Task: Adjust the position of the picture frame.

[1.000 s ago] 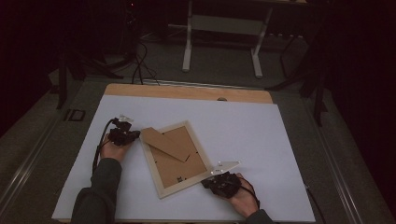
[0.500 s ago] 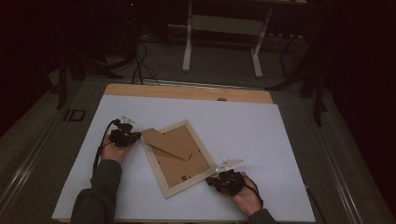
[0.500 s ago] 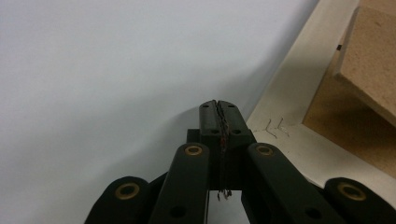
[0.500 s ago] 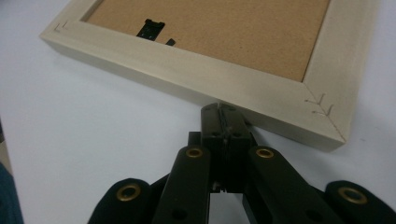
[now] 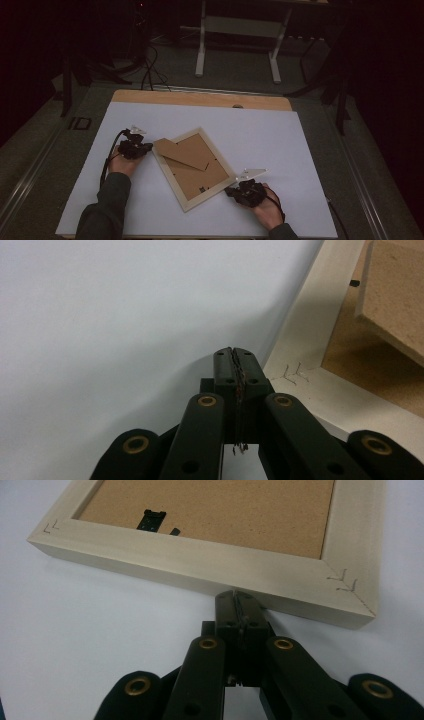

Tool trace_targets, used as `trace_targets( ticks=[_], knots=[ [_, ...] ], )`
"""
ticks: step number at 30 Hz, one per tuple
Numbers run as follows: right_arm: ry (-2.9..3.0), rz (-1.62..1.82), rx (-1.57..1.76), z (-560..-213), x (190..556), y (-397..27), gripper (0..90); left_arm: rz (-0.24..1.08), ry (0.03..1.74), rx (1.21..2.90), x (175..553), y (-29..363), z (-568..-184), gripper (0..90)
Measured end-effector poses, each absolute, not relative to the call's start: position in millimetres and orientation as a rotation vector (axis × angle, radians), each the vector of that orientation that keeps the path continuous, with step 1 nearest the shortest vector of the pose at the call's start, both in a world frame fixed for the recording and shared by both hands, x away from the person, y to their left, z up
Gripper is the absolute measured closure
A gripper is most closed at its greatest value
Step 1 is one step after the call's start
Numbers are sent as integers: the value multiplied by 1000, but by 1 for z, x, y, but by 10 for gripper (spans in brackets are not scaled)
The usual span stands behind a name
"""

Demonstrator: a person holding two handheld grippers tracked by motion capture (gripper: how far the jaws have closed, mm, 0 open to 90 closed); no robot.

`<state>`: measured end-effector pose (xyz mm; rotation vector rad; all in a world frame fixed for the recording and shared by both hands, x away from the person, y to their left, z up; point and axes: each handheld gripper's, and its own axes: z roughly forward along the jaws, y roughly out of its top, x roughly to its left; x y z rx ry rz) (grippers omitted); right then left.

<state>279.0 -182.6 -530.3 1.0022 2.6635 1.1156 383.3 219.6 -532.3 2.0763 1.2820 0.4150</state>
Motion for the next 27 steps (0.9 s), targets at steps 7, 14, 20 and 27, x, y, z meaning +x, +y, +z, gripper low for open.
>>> trace_targets(
  ticks=[7, 14, 20, 27],
  knots=[
    [2648, 1114, 1038, -530, 281, -187, 896, 394, 1275, 2068, 380, 218, -533, 900],
    [2641, 1106, 1057, -530, 282, -190, 895, 377, 1256, 2064, 376, 215, -534, 900],
    [2622, 1098, 1092, -529, 284, -196, 895, 372, 1247, 2071, 372, 213, -534, 900],
    [2597, 1094, 1136, -529, 286, -202, 896, 358, 1237, 2079, 367, 210, -533, 900]
  ],
)
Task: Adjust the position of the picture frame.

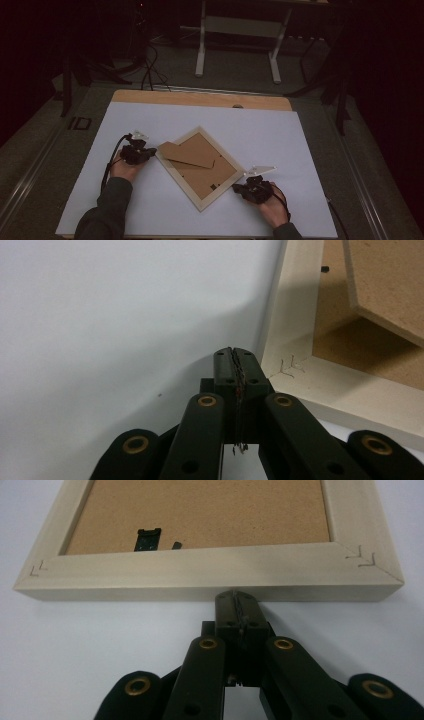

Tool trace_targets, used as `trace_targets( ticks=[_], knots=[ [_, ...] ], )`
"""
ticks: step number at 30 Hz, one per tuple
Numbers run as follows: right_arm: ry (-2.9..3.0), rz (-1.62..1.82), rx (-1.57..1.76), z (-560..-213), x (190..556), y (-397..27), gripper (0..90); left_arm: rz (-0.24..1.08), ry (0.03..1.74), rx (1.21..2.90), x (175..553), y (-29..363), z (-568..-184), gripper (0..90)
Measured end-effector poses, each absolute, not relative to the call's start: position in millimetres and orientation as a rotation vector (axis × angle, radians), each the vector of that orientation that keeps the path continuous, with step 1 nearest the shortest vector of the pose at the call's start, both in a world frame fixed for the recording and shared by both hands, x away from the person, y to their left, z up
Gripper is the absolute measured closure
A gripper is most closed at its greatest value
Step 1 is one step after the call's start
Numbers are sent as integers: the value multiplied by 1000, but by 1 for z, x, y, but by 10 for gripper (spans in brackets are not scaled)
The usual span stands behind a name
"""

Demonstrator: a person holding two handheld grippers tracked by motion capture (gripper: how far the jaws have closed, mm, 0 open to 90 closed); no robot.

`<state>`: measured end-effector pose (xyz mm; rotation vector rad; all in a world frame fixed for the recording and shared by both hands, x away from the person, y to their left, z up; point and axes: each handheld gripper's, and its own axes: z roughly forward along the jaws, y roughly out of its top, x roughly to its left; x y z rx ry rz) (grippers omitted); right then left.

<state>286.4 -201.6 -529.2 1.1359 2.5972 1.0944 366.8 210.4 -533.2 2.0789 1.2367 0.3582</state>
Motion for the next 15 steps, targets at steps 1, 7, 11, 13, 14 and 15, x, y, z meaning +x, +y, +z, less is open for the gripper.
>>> trace_targets(
  ticks=[1, 7, 11, 13, 14, 15],
  knots=[
    [2596, 1095, 1138, -529, 286, -202, 896, 363, 1241, 2076, 366, 210, -533, 900],
    [2591, 1090, 1152, -529, 287, -203, 896, 359, 1252, 2069, 361, 208, -533, 900],
    [2579, 1092, 1166, -529, 288, -206, 897, 353, 1252, 2064, 356, 207, -533, 900],
    [2573, 1086, 1178, -529, 288, -207, 897, 352, 1249, 2060, 353, 207, -534, 900],
    [2570, 1087, 1182, -529, 289, -207, 897, 349, 1248, 2055, 352, 206, -534, 900],
    [2567, 1087, 1184, -529, 289, -208, 897, 349, 1244, 2058, 350, 206, -534, 900]
  ],
)
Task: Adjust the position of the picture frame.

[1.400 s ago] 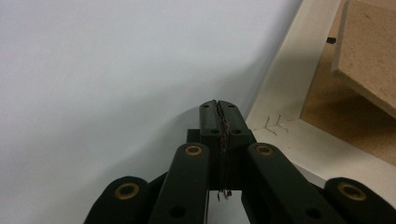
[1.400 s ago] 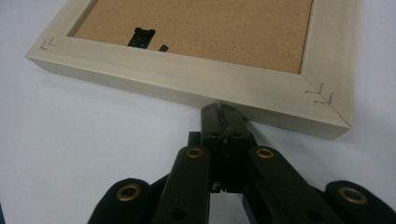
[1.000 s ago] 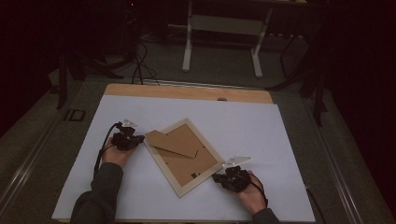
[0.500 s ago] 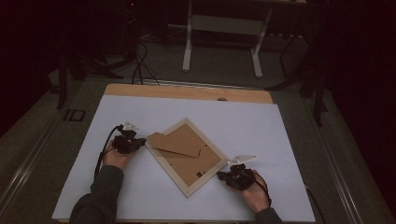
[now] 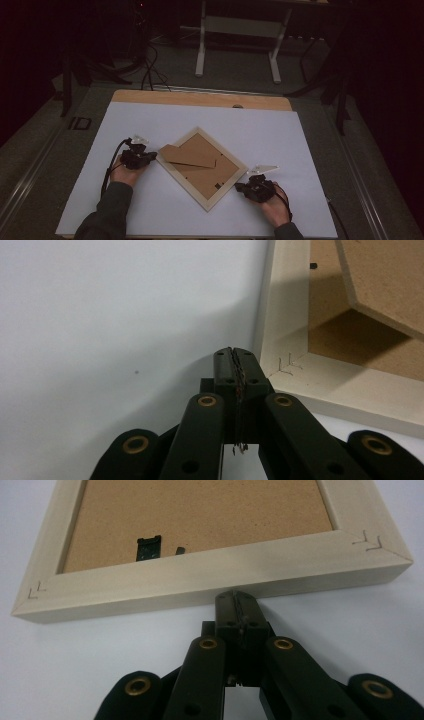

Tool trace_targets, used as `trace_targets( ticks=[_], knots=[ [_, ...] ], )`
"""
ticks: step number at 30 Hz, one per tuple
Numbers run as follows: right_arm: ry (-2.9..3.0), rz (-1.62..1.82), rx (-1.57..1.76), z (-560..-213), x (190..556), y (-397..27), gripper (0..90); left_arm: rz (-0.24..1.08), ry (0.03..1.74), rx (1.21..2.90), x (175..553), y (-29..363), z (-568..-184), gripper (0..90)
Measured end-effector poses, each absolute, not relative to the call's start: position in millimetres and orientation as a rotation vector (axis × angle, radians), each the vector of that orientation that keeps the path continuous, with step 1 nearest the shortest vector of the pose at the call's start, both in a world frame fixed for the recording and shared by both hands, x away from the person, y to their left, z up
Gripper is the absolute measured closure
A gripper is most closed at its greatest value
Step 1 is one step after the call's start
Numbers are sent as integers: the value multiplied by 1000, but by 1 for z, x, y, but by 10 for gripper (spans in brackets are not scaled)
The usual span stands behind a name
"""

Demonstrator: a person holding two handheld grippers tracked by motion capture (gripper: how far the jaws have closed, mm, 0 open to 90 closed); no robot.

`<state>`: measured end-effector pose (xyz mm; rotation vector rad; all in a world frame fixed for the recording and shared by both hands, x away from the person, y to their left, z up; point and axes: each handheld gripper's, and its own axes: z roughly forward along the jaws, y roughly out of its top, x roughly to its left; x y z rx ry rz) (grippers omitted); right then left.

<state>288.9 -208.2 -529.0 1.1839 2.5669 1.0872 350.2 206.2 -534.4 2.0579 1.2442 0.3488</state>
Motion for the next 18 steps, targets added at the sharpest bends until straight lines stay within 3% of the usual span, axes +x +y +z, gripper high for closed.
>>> trace_targets(
  ticks=[18],
  knots=[
    [2534, 1087, 1232, -529, 290, -212, 898, 365, 1230, 2093, 336, 197, -532, 900]
  ],
)
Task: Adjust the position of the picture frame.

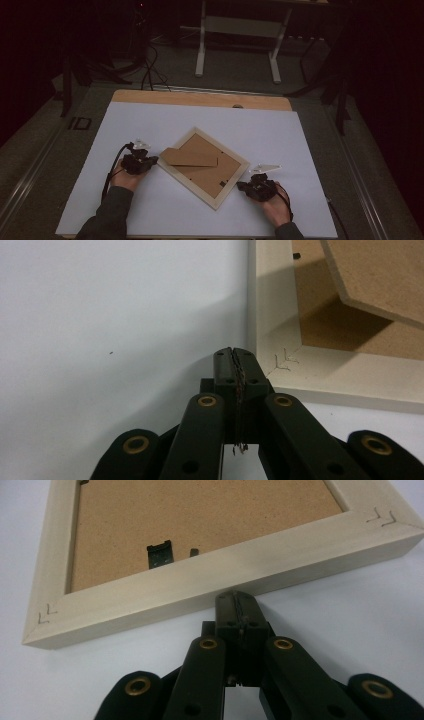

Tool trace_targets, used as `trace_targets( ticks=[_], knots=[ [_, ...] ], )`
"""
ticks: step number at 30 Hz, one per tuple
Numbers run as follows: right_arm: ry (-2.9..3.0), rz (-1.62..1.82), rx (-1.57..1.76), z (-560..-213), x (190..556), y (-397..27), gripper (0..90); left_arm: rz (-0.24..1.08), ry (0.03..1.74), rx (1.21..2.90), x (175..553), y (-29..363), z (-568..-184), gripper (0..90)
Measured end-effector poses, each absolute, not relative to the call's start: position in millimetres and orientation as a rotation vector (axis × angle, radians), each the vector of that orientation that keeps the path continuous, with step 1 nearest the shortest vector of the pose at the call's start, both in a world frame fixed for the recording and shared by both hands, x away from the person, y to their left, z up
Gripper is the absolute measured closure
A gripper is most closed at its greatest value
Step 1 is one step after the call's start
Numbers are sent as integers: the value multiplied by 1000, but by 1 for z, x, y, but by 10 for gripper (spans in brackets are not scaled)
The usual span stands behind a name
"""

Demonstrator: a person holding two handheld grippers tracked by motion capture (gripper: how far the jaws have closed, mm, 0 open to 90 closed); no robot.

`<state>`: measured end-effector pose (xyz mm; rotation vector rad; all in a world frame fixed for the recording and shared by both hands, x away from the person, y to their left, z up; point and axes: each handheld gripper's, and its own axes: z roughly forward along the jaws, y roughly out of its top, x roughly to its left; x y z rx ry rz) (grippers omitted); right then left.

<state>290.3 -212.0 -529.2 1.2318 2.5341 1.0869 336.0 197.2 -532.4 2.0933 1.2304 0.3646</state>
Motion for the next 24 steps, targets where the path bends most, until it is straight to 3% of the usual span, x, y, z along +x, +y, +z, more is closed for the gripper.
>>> trace_targets(
  ticks=[24],
  knots=[
    [2500, 1077, 1291, -529, 290, -210, 898, 354, 1260, 2057, 322, 189, -534, 900]
  ],
)
